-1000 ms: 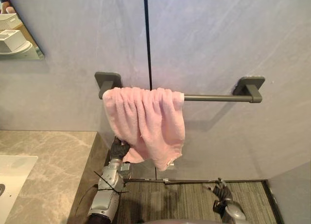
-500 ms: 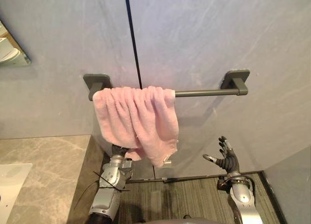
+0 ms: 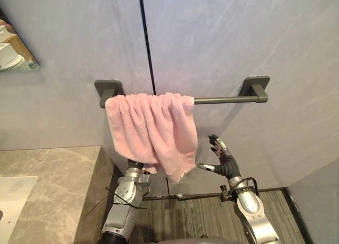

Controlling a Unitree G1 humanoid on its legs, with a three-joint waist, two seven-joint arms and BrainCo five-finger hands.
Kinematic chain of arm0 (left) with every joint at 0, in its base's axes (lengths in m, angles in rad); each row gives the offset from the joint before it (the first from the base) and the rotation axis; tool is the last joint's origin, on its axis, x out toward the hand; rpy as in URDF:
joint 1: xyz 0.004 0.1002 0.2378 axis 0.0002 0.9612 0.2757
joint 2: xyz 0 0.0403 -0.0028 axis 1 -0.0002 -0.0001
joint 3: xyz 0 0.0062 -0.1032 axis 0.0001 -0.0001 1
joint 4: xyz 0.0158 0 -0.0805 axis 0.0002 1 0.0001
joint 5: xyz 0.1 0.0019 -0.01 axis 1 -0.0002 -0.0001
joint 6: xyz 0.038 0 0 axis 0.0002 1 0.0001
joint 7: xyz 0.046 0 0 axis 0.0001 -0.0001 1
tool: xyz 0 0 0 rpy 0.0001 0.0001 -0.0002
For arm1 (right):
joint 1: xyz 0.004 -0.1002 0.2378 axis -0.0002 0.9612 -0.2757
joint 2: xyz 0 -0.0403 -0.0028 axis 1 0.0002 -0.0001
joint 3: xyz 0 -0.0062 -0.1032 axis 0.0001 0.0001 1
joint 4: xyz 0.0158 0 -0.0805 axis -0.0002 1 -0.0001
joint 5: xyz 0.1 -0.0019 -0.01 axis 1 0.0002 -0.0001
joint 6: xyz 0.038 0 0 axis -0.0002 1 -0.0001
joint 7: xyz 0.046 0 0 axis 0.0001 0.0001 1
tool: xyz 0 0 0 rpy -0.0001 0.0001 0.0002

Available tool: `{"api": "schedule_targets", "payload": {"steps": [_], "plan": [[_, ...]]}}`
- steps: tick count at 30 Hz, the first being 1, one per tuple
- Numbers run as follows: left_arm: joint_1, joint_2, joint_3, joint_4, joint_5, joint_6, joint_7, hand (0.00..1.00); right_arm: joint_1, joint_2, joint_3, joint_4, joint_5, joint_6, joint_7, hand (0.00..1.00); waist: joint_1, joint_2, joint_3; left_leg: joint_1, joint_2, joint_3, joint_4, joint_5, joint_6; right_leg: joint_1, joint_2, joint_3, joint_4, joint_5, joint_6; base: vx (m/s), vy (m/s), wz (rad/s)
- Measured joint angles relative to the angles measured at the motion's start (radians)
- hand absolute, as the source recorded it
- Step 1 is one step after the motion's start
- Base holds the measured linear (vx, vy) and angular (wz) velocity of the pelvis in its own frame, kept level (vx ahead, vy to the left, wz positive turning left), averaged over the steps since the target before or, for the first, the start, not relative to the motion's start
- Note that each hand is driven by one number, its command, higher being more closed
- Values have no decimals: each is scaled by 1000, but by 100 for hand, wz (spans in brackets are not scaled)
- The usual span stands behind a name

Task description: Organize washtable

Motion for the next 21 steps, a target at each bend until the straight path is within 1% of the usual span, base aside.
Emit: {"api": "schedule_targets", "payload": {"steps": [6, 11, 12, 19, 21], "plan": [[0, -4, -35, 2, -1, -4, 1, 100, -64, -5, 77, 12, 8, 0, 2, 0, 0, 0, 0, -2, 0, -20, 5, 1, 0, 11, -2, -14, -4, 0, 0, -24, -19, 9], [0, -4, -54, 10, -2, -4, 0, 100, -128, -3, 140, 100, 44, 3, 18, 0, 4, -1, -1, -6, 0, -29, 6, 2, -1, 13, -2, -20, -4, 0, 0, -34, -22, 4], [0, -4, -58, 15, -2, -5, 0, 100, -136, -3, 149, 116, 48, 4, 18, 100, 5, -1, -1, -8, 0, -31, 6, 2, -1, 11, -2, -22, -4, 0, 0, -25, -23, 6], [-2, -7, -65, 23, -23, -4, 0, 100, -217, 1, 173, 215, 108, 12, 19, 100, 11, -6, -4, -33, 0, -55, 14, 4, -3, 9, -1, -45, -14, 0, -1, -11, -25, 10], [-2, -7, -65, 23, -39, -4, -1, 100, -225, 1, 172, 221, 115, 22, 19, 100, 24, -7, -4, -36, 1, -56, 14, 4, -3, 8, 0, -47, -18, 0, -1, -3, -13, 2]]}}
